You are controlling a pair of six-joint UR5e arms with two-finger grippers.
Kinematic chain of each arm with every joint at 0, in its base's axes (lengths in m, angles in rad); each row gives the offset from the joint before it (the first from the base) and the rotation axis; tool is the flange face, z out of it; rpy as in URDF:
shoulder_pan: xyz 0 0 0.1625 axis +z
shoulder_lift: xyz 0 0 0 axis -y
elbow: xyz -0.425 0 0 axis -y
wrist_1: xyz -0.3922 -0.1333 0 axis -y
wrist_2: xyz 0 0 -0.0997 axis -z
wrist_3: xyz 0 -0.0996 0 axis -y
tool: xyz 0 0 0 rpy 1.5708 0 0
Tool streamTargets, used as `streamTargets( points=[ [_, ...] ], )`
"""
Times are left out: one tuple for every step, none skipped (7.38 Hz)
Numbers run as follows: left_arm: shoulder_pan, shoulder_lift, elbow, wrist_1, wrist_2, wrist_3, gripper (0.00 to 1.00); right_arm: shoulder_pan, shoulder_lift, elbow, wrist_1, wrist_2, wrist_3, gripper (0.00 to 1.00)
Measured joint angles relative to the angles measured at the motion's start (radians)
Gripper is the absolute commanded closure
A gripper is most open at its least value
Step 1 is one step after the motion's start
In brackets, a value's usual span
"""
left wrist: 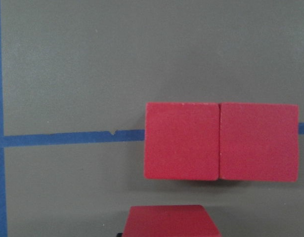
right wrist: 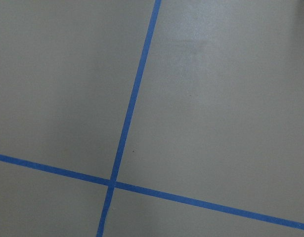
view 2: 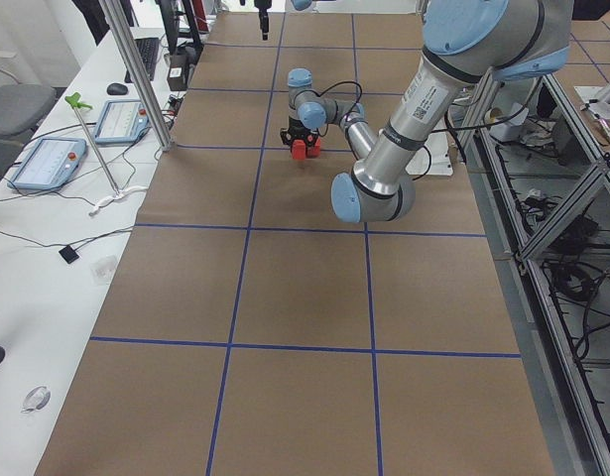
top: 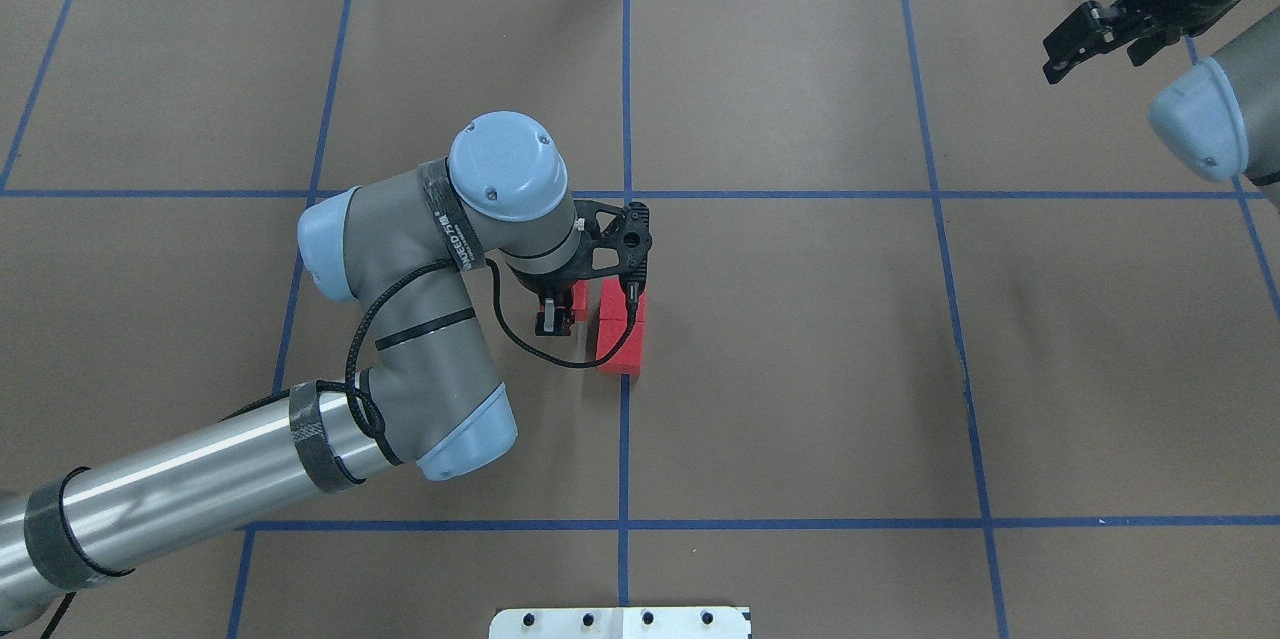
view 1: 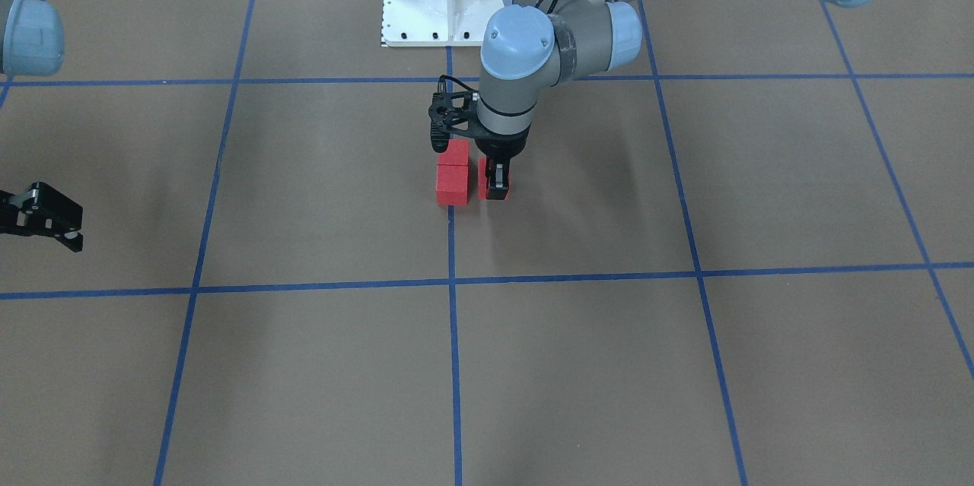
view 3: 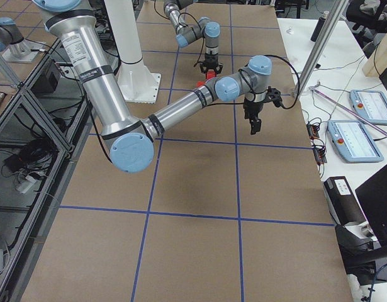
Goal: Form red blocks into L shape at center
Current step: 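Lower the held cube beside the center cube nearest the robot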
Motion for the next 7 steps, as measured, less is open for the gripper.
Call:
streamTargets(
  points=[
    [0.003, 0.0, 0.003, 0.0, 0.001, -0.002, 1.0, 0.0, 0.0, 0.0, 0.0, 0.0, 0.0, 0.0],
    [0.005, 0.0, 0.006, 0.0, 0.001, -0.003, 1.0, 0.0, 0.0, 0.0, 0.0, 0.0, 0.0, 0.0],
    [0.007, -0.001, 0.008, 0.0, 0.001, -0.004, 1.0, 0.0, 0.0, 0.0, 0.0, 0.001, 0.0, 0.0],
    [0.009, -0.001, 0.01, 0.0, 0.002, -0.005, 1.0, 0.0, 0.0, 0.0, 0.0, 0.001, 0.0, 0.0],
    [0.011, -0.002, 0.013, 0.0, 0.003, -0.008, 1.0, 0.001, 0.0, 0.0, 0.0, 0.001, 0.0, 0.0],
    [0.011, -0.003, 0.015, 0.0, 0.004, -0.01, 1.0, 0.001, 0.0, 0.001, 0.0, 0.0, 0.0, 0.0],
    [0.012, -0.003, 0.018, 0.0, 0.004, -0.012, 1.0, 0.001, 0.0, 0.001, 0.0, 0.0, 0.0, 0.0]
  ],
)
